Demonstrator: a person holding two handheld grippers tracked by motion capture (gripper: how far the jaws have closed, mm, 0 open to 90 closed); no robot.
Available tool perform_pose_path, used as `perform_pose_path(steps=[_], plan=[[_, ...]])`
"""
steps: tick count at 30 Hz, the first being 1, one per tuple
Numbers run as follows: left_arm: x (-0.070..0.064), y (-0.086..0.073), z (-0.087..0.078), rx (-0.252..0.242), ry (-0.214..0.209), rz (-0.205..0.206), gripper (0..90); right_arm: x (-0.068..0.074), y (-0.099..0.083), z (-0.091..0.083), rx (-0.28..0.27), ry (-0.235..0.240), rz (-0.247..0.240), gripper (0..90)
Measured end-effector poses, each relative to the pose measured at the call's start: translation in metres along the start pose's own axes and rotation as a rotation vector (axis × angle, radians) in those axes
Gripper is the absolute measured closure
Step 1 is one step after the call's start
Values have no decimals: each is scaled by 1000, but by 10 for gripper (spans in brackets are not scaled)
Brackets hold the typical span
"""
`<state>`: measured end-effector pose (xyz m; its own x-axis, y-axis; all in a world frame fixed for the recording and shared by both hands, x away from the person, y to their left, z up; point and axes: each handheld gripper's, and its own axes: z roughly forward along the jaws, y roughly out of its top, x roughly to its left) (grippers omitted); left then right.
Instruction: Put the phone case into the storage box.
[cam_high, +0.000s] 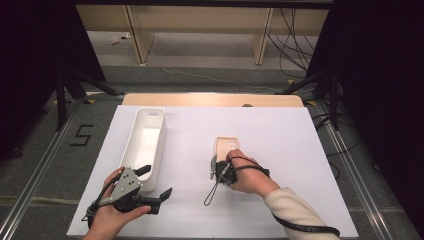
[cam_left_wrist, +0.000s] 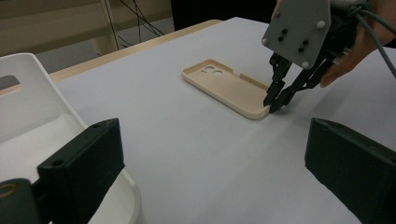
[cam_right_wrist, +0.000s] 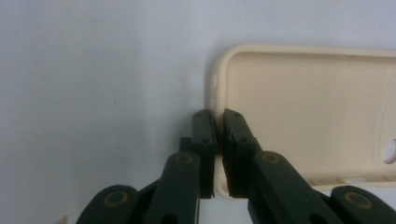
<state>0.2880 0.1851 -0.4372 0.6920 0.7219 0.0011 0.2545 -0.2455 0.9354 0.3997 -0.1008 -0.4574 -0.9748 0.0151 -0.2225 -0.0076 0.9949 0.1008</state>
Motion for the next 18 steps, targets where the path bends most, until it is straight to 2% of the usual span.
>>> perform_pose_path(steps=[10, 18], plan=[[0, 0, 0, 0, -1, 0, 39, -1, -2, -1, -15, 15, 20, 871], [0, 0, 0, -2, 0, 1, 40, -2, -3, -2, -23, 11, 12, 882]])
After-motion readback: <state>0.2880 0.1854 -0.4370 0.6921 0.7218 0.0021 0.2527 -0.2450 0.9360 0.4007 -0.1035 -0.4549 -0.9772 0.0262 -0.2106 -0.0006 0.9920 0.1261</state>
